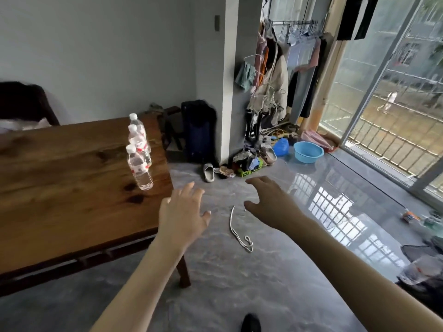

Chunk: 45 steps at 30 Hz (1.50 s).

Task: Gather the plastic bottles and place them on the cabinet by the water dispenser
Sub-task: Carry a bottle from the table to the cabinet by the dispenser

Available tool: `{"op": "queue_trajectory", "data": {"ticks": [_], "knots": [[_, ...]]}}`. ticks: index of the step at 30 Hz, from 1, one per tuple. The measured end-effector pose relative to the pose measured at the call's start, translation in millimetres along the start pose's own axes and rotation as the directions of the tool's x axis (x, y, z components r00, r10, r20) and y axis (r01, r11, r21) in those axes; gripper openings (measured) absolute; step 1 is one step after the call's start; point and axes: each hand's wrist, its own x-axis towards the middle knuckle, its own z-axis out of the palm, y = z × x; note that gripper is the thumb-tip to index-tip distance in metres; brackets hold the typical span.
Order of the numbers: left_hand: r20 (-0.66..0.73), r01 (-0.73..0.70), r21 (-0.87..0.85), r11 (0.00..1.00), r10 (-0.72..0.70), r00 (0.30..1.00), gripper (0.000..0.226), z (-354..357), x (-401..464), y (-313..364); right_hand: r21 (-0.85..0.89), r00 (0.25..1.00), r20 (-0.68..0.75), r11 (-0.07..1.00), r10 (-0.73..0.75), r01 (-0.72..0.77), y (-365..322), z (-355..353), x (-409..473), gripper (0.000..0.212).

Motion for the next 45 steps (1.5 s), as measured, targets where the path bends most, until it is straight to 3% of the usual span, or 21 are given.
{"op": "queue_trajectory", "data": {"ticks": [6,12,20,34,41,45], "knots": [[-0.009,0.068,0.037,0.997,-0.068,0.998,0.061,7.0,112.8,15.4,0.046,0.995,0.061,0.996,-0.084,0.081,35.5,-2.2,117.7,0.052],[-0.054,0.151,0.033,0.988,-0.150,0.987,0.058,-0.6,207.4,17.5,0.066,0.991,0.011,0.989,-0.132,0.131,74.0,-32.4,232.4,0.051],[-0.032,0.249,0.028,0.968,-0.248,0.968,0.056,18.0,319.1,0.7,0.046,0.968,0.087,0.972,-0.234,0.231,82.7,-22.0,359.2,0.051],[-0.037,0.343,-0.011,0.939,-0.343,0.938,0.055,30.3,542.9,-91.2,0.021,0.912,0.213,0.935,-0.351,0.355,36.3,0.0,613.1,0.056],[0.002,0.385,-0.004,0.923,-0.385,0.923,0.056,33.0,614.2,-122.4,0.046,0.890,0.279,0.930,-0.362,0.364,18.0,13.6,698.9,0.056],[0.032,0.433,-0.010,0.901,-0.433,0.901,0.057,43.0,647.9,-138.6,0.064,0.839,0.350,0.904,-0.416,0.422,3.3,35.8,743.6,0.055]]}}
